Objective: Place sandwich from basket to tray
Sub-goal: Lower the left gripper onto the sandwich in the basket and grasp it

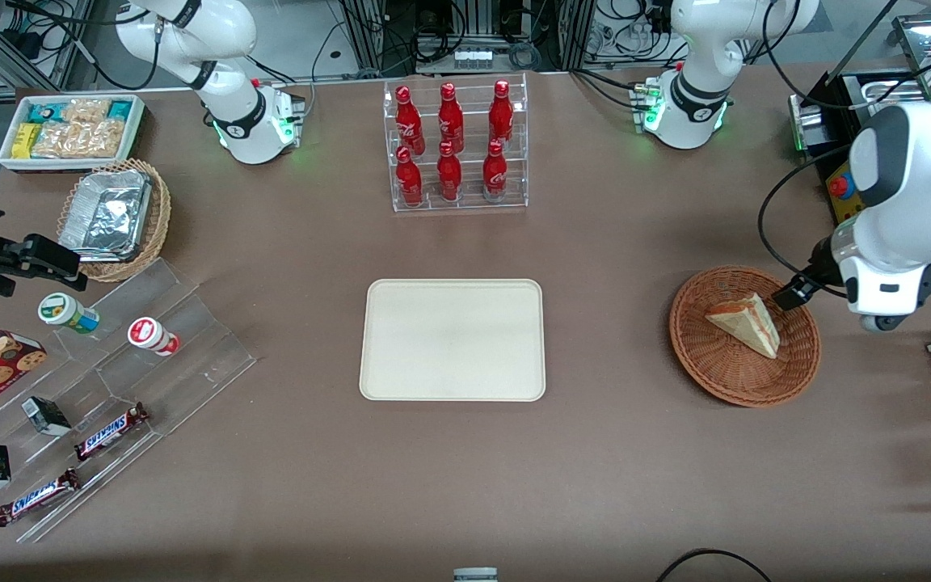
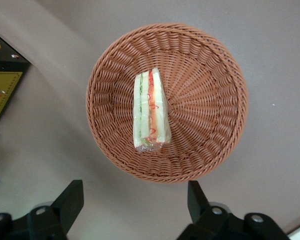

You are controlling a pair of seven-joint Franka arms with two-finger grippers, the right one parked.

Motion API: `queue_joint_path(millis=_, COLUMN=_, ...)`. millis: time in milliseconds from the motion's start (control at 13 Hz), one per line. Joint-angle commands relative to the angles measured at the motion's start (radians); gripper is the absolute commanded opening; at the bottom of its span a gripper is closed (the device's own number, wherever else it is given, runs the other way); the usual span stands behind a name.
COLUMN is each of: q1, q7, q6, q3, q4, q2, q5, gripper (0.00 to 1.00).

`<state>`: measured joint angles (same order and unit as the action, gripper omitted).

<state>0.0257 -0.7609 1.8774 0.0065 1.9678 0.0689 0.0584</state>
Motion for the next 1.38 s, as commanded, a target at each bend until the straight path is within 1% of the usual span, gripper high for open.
queue_joint_path(millis=0, q1=-0.004, q7=-0.038, q6=0.119, q3=0.003, q4=0.103, q2=-0.005, q5=0.011, gripper=0.99)
queue_joint_path(millis=154, q1=-0.046, q7=-0.067, q6=0.196, q3=0.007, q4=0.132, q2=0.018, q5=-0.009, gripper=1.00)
queue_joint_path(millis=538, q1=-0.053, q7=-0.225, q6=0.365, q3=0.009, q4=0.155, q2=0.159, q5=-0.051, gripper=1.00)
queue_joint_path(millis=769, q1=-0.055, q7=-0.228, q6=0.459, q3=0.009, q4=0.195, q2=0.200, q5=-0.052, gripper=0.99)
queue_joint_path(millis=1000, q1=-0.049, q7=-0.230, q6=0.496, q3=0.009, q4=0.203, q2=0.236, q5=-0.071, gripper=0.98)
queue_joint_path(millis=1077, q1=-0.047, q7=-0.228, q6=0.499, q3=0.009, q4=0.207, q2=0.244, q5=-0.071, gripper=0.95)
queue_joint_path(millis=1154, q1=-0.044, q7=-0.228, q6=0.499, q3=0.009, q4=0.215, q2=0.244, q5=-0.071, gripper=0.86)
queue_joint_path(millis=1231, q1=-0.041, q7=-0.227, q6=0.491, q3=0.009, q4=0.215, q2=0.241, q5=-0.069, gripper=0.72)
queue_joint_path(millis=1308, q1=-0.035, q7=-0.224, q6=0.484, q3=0.009, q4=0.214, q2=0.236, q5=-0.066, gripper=0.66)
